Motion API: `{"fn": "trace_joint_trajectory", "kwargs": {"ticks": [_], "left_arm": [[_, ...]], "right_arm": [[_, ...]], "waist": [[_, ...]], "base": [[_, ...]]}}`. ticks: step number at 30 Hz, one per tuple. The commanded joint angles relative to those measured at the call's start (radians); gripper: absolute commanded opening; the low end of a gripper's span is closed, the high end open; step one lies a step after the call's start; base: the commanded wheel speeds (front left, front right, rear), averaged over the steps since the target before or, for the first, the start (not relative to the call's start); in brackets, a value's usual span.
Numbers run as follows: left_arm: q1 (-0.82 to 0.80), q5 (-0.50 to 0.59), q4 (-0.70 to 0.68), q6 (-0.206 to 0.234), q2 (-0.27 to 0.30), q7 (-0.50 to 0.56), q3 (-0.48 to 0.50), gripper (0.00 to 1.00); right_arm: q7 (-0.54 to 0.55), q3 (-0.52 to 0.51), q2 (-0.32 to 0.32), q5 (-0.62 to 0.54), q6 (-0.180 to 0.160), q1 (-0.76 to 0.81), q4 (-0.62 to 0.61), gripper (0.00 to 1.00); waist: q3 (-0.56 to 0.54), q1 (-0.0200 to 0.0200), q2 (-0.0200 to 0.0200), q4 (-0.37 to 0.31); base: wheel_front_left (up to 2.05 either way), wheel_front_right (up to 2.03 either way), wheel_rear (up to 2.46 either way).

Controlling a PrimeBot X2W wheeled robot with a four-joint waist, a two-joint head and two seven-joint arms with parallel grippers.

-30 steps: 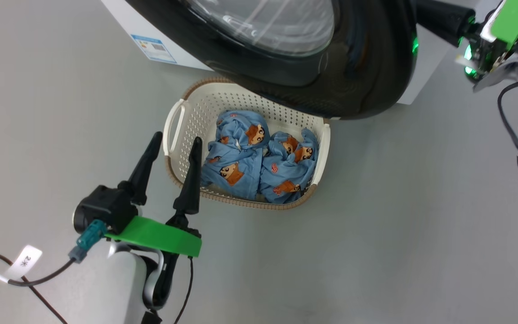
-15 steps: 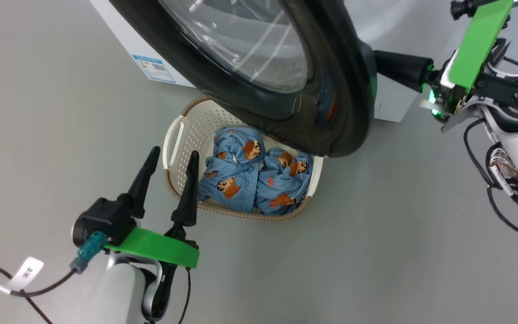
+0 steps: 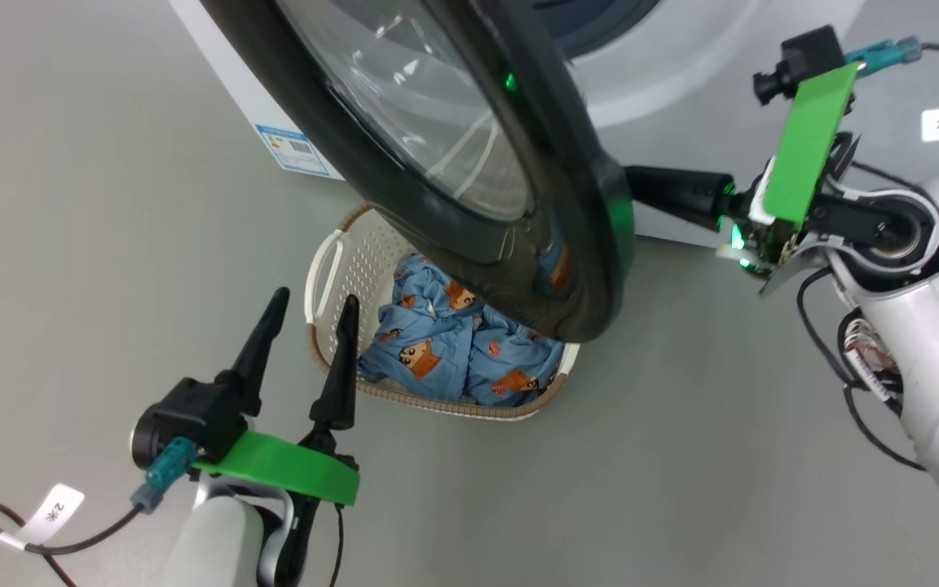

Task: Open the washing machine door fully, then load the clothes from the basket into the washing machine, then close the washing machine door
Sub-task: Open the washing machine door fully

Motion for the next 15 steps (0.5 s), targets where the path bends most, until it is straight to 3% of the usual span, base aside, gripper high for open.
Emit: {"fn": "trace_joint_trajectory", "kwargs": {"ticks": [1,15], "left_arm": [[0.015,0.014,-0.022,0.008,0.022,-0.006,0.031,1.0],[0.052,0.02,-0.033,0.011,0.022,-0.006,0.041,1.0]], "right_arm": [[0.012,0.016,0.032,0.011,0.005,0.031,-0.036,0.0],[0.045,0.033,0.084,0.005,0.005,0.089,-0.066,0.0]], "waist": [[-0.015,0.0,0.0,0.004],[-0.039,0.0,0.0,0.032]], "base": [[0.0,0.0,0.0],[0.0,0.0,0.0]]}}
